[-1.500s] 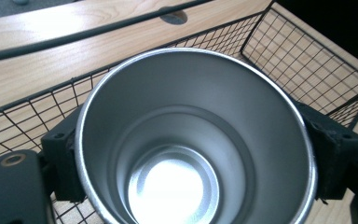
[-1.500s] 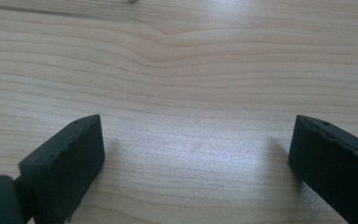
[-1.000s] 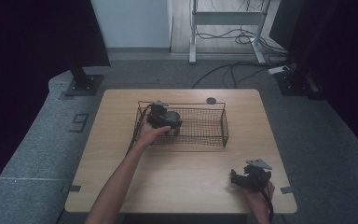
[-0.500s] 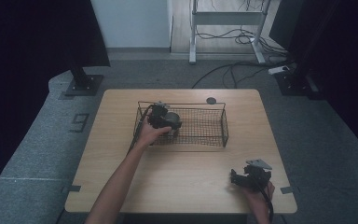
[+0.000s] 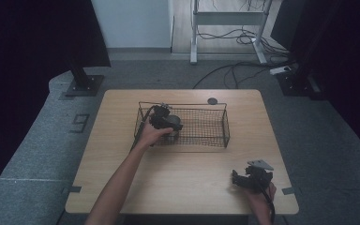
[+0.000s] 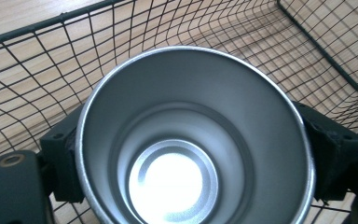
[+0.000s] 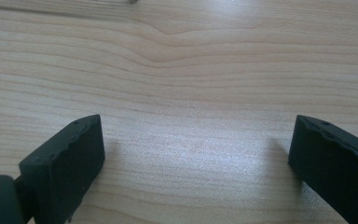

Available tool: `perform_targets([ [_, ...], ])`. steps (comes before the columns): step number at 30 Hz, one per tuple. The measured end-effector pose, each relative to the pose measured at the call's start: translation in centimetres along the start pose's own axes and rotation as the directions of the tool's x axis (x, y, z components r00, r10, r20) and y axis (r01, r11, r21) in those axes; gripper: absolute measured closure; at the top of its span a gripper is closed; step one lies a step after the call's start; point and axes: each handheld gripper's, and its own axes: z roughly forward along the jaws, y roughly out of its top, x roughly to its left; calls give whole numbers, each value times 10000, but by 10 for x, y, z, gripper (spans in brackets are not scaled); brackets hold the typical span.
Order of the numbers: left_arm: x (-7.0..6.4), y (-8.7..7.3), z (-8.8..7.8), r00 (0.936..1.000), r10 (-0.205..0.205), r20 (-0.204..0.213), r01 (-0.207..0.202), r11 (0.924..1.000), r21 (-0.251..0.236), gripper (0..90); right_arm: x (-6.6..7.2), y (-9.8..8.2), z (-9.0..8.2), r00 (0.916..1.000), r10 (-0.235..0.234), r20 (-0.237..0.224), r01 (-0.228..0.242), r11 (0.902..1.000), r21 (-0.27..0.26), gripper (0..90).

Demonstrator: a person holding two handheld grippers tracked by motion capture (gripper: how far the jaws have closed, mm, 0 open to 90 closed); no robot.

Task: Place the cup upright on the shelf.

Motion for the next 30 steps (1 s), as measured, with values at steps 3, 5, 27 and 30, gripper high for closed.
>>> perform_targets([
  [3, 0, 0, 0, 10000, -69, -63, 69, 10000, -8, 135, 0, 0, 0, 10000, -1, 0, 1, 10000, 0, 34],
  [5, 0, 1, 0, 9999, -67, -155, 67, 10000, 17, 133, 0, 0, 0, 10000, 1, 1, -1, 10000, 2, 34],
  [27, -4, 5, -29, 9997, 160, -175, -181, 9921, -1242, 100, 0, 0, 0, 10000, 5, -3, -5, 10000, 2, 34],
  [30, -3, 5, -37, 9996, 206, -185, -232, 9885, -1491, 99, 0, 0, 0, 10000, 2, -2, -2, 10000, 2, 34],
])
